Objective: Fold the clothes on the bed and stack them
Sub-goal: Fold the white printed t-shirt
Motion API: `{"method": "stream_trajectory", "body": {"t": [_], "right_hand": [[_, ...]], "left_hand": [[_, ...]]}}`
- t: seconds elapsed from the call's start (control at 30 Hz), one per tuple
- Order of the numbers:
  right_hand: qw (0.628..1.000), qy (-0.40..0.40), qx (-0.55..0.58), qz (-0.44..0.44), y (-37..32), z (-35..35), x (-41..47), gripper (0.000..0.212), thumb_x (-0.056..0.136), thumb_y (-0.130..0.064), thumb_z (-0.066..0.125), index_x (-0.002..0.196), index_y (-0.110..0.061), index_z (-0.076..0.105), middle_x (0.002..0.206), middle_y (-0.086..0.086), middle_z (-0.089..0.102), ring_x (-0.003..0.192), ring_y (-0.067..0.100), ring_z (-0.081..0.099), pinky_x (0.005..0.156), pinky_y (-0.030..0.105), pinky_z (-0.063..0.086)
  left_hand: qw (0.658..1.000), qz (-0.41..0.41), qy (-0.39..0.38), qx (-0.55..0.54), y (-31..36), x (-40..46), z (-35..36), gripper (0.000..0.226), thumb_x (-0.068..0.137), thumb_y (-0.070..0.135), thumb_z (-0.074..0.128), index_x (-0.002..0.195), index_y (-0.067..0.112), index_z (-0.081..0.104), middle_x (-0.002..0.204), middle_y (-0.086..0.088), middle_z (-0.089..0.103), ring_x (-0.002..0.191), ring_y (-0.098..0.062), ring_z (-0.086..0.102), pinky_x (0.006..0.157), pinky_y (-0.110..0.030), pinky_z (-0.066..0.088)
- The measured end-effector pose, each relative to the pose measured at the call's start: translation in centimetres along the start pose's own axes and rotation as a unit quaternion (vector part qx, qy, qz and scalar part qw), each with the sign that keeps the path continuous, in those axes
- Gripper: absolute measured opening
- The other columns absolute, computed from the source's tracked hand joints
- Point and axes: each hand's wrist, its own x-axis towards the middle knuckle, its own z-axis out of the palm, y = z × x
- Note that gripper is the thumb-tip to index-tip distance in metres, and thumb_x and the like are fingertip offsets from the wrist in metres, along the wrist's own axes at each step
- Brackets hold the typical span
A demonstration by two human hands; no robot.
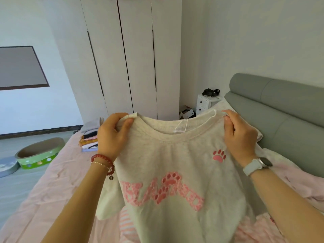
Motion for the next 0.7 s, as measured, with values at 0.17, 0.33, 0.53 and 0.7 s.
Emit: {"method": "stream_trajectory", "body": {"t": [0.17,0.33,0.53,0.7], "right_hand": [[0.997,-0.063,-0.031,0.022,5.5,6.1,-1.9,0.043,0.099,-0.031,0.037,0.103,-0.001,0.067,0.078,0.013,0.071,0.058,0.028,0.065,0.049,0.028,0.051],[0.98,-0.14,-0.088,0.111,11.5,16.3,-2.4,0.042,0.096,-0.033,0.037,0.108,-0.006,0.066,0.084,0.016,0.069,0.067,0.034,0.064,0.055,0.028,0.041],[0.862,-0.409,-0.174,0.244,17.2,28.7,-7.4,0.053,0.097,-0.027,0.043,0.146,-0.023,0.023,0.145,0.014,0.027,0.129,0.034,0.032,0.101,0.05,0.03],[0.775,-0.507,-0.088,0.366,17.9,28.6,-22.4,0.05,0.096,-0.019,0.044,0.143,-0.011,0.03,0.144,0.017,0.03,0.132,0.034,0.03,0.105,0.044,0.031]], "left_hand": [[0.996,-0.001,-0.035,0.082,-6.1,2.3,6.4,0.032,0.084,0.036,0.056,0.099,0.01,0.068,0.091,-0.001,0.065,0.081,-0.016,0.057,0.073,-0.026,0.043],[0.984,-0.036,-0.072,0.158,-14.6,7.4,15.2,0.027,0.092,0.029,0.056,0.109,0.01,0.065,0.1,-0.009,0.061,0.092,-0.025,0.057,0.072,-0.025,0.033],[0.919,-0.224,-0.169,0.276,-25.8,6.4,26.6,0.065,0.091,0.034,0.052,0.147,0.026,0.019,0.146,-0.011,0.025,0.134,-0.029,0.023,0.108,-0.046,0.015],[0.852,-0.352,-0.29,0.257,-31.5,-7.8,28.3,0.062,0.091,0.031,0.052,0.146,0.02,0.023,0.151,-0.011,0.019,0.139,-0.03,0.017,0.111,-0.05,0.014]]}}
